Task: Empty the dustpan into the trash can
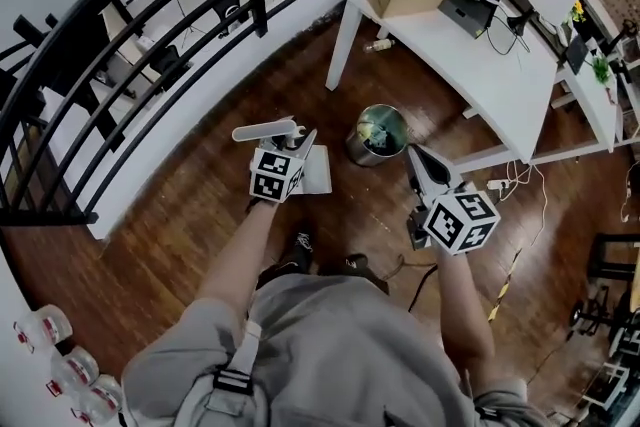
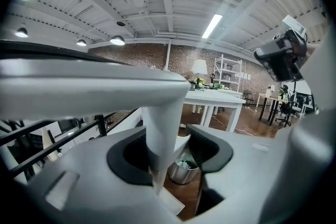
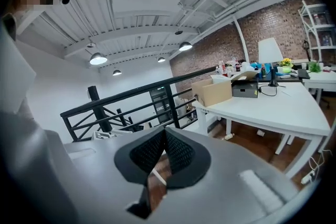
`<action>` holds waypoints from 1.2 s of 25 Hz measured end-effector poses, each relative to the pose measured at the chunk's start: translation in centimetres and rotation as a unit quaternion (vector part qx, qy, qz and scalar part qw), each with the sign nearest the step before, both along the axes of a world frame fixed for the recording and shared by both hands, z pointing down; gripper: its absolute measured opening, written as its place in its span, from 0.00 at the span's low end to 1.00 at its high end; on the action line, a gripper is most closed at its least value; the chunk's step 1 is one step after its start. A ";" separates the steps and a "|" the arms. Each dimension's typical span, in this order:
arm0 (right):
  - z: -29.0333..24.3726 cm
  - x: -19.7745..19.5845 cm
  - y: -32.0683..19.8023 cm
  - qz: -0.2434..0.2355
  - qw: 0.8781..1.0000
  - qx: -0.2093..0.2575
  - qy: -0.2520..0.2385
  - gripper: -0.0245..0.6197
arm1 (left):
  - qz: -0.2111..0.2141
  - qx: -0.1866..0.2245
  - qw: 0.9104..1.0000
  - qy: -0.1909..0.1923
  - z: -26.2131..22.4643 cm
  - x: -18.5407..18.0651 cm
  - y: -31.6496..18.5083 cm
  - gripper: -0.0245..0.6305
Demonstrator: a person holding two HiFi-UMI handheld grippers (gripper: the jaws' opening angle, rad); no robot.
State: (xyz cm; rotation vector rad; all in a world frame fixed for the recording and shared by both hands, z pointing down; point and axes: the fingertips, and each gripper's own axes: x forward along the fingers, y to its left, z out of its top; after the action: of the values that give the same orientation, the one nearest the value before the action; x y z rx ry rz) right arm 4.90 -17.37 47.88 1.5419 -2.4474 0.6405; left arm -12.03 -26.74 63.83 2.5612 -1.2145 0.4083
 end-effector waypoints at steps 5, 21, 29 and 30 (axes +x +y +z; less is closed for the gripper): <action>1.2 1.0 0.5 0.019 1.000 -0.023 0.004 0.04 | -0.006 0.006 1.000 0.012 0.3 0.2 -2.7 0.34; 0.5 0.4 -0.5 0.010 1.000 -0.015 -0.008 0.04 | -0.092 -0.033 0.995 -0.010 2.5 -3.8 -0.4 0.32; 0.2 0.3 -0.5 -0.019 1.000 -0.012 -0.020 0.04 | -0.149 -0.063 0.986 -0.029 4.0 -6.8 1.8 0.33; 0.1 0.4 -0.4 -0.022 0.999 -0.010 -0.021 0.04 | -0.153 -0.066 0.986 -0.031 4.0 -7.1 2.0 0.33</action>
State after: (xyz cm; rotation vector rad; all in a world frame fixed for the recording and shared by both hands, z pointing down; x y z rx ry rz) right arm 5.30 -17.82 47.94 1.4767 -2.4898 0.6949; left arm -19.13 -24.70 67.85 2.2186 -1.5196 0.4820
